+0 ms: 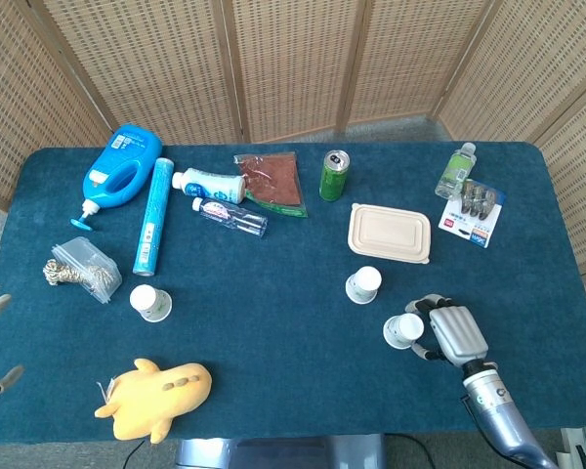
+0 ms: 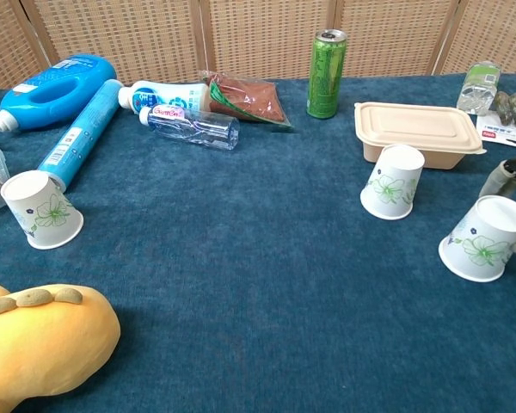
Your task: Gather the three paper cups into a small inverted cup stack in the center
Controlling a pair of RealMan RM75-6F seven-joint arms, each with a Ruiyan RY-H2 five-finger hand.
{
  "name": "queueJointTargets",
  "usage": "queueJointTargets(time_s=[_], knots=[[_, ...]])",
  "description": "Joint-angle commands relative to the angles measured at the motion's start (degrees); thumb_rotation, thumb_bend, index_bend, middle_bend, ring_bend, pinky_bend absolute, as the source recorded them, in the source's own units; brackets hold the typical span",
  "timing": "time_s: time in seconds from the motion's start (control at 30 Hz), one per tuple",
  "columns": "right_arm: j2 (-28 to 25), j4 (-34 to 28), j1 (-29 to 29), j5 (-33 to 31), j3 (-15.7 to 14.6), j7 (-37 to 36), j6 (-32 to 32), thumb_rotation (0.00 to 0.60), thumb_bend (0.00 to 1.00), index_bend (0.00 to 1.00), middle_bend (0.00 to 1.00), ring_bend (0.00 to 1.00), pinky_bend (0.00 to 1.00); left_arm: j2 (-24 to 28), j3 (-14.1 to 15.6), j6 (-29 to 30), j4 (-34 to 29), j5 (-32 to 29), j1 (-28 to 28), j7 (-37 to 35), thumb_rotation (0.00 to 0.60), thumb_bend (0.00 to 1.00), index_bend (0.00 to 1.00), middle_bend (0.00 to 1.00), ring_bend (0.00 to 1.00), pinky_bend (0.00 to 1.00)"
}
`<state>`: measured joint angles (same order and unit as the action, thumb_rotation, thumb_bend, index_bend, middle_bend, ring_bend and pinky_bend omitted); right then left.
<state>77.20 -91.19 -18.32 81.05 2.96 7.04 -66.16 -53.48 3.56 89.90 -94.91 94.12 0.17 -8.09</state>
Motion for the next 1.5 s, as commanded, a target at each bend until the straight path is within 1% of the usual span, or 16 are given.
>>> queueJointTargets(time_s=[0.03, 0.17, 0.33, 0.47, 0.6, 0.73, 0.97, 1.17, 1.37, 1.5], knots=[[0.36, 0.10, 0.17, 0.29, -0.03, -0.11, -0.63, 0.600, 0.32, 0.39, 0.45, 0.28, 0.37, -0.01, 0.01, 0.04, 0.00, 0.05, 0.02, 0.04, 0.600, 0.26, 0.00, 0.00, 0.00, 0.00], [0.34, -0.42, 0.25, 0.91, -0.22, -0.26, -1.28, 0.600, 0.35, 0.42, 0.48, 0.31, 0.37, 0.00, -0.01, 0.05, -0.01, 0.02, 0.06, 0.02, 0.600, 0.26, 0.00, 0.00, 0.00, 0.00], [-0.44, -2.35, 0.31, 2.13, -0.35, -0.99, -2.26, 0.600, 0.37, 0.42, 0.48, 0.31, 0.37, -0.02, -0.04, 0.04, 0.01, -0.02, 0.09, 0.03, 0.600, 0.26, 0.00, 0.00, 0.00, 0.00], [-2.13, -6.92, 0.19, 4.32, -0.01, -1.01, -4.07, 0.600, 0.37, 0.42, 0.48, 0.31, 0.37, -0.05, -0.05, -0.12, 0.07, -0.06, 0.04, 0.07, 0.600, 0.26, 0.00, 0.00, 0.00, 0.00], [-3.64, -12.02, -0.79, 5.62, 0.93, 0.51, -4.45, 0.600, 0.37, 0.42, 0.48, 0.31, 0.37, -0.01, -0.05, -0.11, -0.02, -0.04, 0.05, -0.08, 0.600, 0.26, 0.00, 0.00, 0.00, 0.00], [-4.19, -16.59, -2.49, 5.10, 2.28, 3.11, -3.11, 0.600, 0.37, 0.42, 0.48, 0.31, 0.37, 0.05, 0.00, 0.10, -0.04, 0.14, 0.16, -0.18, 0.600, 0.26, 0.00, 0.00, 0.00, 0.00], [-2.58, -22.56, -6.60, 2.45, 4.96, 11.71, 0.26, 0.600, 0.37, 0.42, 0.48, 0.31, 0.37, 0.15, -0.07, -0.14, 0.16, -0.09, 0.07, -0.68, 0.600, 0.26, 0.00, 0.00, 0.00, 0.00], [1.60, -22.93, -11.31, -3.57, 7.10, 20.54, 4.31, 0.600, 0.37, 0.42, 0.48, 0.31, 0.37, 0.32, -0.07, 0.01, 0.24, -0.01, 0.11, -1.25, 0.600, 0.26, 0.00, 0.00, 0.00, 0.00], [6.10, -20.88, -15.39, -8.90, 7.62, 28.53, 6.49, 0.600, 0.37, 0.42, 0.48, 0.31, 0.37, 0.61, -0.14, 0.16, 0.34, -0.18, 0.17, -2.16, 0.600, 0.26, 0.00, 0.00, 0.00, 0.00], [8.36, -18.69, -17.48, -11.86, 7.82, 31.51, 7.19, 0.600, 0.37, 0.42, 0.48, 0.31, 0.37, 0.79, -0.17, 0.31, 0.42, -0.14, 0.20, -2.68, 0.600, 0.26, 0.00, 0.00, 0.00, 0.00]])
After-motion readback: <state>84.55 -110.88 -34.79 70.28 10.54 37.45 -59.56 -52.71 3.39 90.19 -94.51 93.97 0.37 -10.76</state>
